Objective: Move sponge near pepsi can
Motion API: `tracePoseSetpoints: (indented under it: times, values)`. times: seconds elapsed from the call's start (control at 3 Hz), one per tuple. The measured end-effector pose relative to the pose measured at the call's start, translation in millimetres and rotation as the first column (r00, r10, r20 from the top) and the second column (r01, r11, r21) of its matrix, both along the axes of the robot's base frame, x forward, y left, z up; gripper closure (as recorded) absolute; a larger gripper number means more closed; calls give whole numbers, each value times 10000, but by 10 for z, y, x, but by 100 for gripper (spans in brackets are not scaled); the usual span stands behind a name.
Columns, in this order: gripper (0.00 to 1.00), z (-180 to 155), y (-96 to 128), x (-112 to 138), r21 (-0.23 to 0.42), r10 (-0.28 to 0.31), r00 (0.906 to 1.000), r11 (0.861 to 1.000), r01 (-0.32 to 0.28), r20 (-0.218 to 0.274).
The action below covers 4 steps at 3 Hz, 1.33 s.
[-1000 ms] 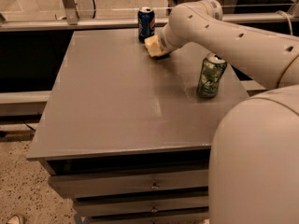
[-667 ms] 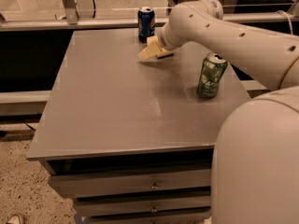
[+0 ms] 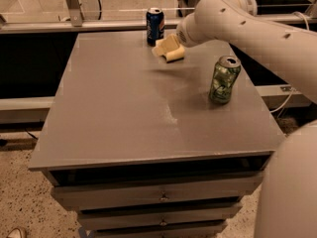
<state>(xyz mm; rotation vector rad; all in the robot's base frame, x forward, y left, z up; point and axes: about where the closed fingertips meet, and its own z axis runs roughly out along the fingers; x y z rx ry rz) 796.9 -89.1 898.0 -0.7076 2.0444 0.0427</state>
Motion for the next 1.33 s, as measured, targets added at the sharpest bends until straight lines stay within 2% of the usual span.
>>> tracePoseSetpoints:
  times: [0.33, 0.67, 1.0, 1.33]
  values:
    - [0, 277, -155, -54, 1221, 401, 9965, 9913, -488, 730]
    - [0, 606, -445, -144, 2603, 674, 9866, 9598, -1047, 1485]
    - [0, 861, -636, -299, 2862, 752, 9739, 9484, -1362, 2143]
    - [0, 663, -763, -242, 3087, 89, 9812, 9486, -693, 1929]
